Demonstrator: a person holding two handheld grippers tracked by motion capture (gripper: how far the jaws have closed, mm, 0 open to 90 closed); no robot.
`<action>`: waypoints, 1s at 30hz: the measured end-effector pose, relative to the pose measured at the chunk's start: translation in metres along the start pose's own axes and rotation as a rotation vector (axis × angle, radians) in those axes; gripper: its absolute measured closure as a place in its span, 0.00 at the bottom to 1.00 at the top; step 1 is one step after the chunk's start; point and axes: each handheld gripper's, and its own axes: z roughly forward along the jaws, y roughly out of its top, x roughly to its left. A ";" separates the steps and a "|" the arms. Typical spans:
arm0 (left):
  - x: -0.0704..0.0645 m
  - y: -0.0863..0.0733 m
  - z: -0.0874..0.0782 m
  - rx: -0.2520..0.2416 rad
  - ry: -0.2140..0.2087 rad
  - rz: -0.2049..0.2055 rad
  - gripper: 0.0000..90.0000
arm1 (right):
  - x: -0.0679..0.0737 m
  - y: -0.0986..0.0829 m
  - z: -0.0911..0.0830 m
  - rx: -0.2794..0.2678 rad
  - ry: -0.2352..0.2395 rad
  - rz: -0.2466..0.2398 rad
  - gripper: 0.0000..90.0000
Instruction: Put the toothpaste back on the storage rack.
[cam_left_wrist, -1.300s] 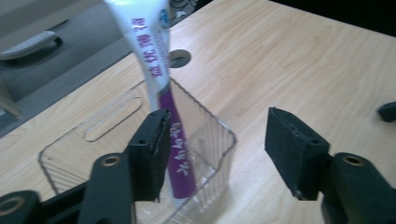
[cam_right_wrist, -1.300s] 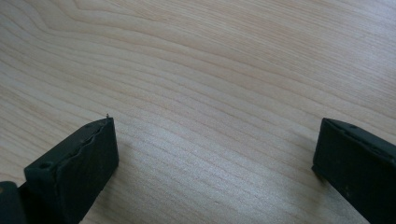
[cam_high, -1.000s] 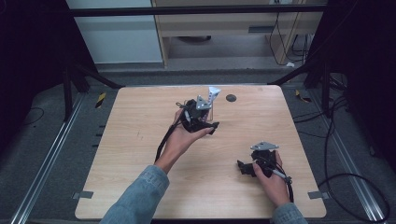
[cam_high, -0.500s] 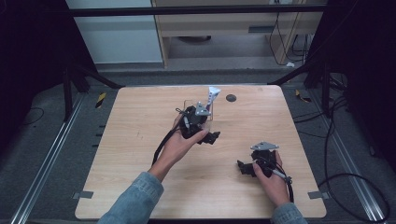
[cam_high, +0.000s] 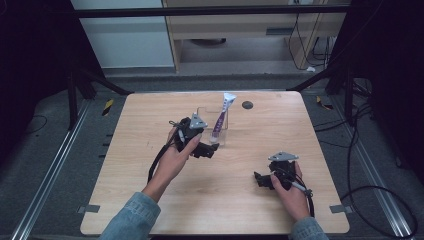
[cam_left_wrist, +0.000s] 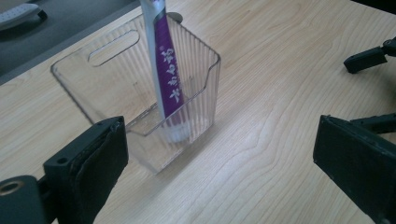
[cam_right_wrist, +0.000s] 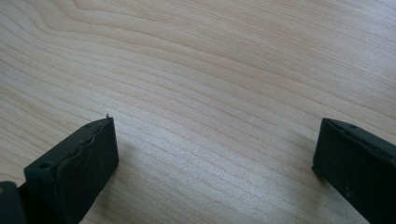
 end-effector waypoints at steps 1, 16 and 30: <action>0.001 -0.002 -0.001 -0.001 0.001 -0.009 0.03 | 0.000 0.000 0.000 0.000 0.000 0.000 0.00; 0.021 -0.047 -0.009 -0.011 0.053 -0.087 0.05 | 0.000 0.000 0.000 0.000 0.000 -0.001 0.00; 0.038 -0.091 -0.013 0.064 0.102 -0.098 0.04 | 0.000 0.000 0.000 -0.001 0.001 0.000 0.00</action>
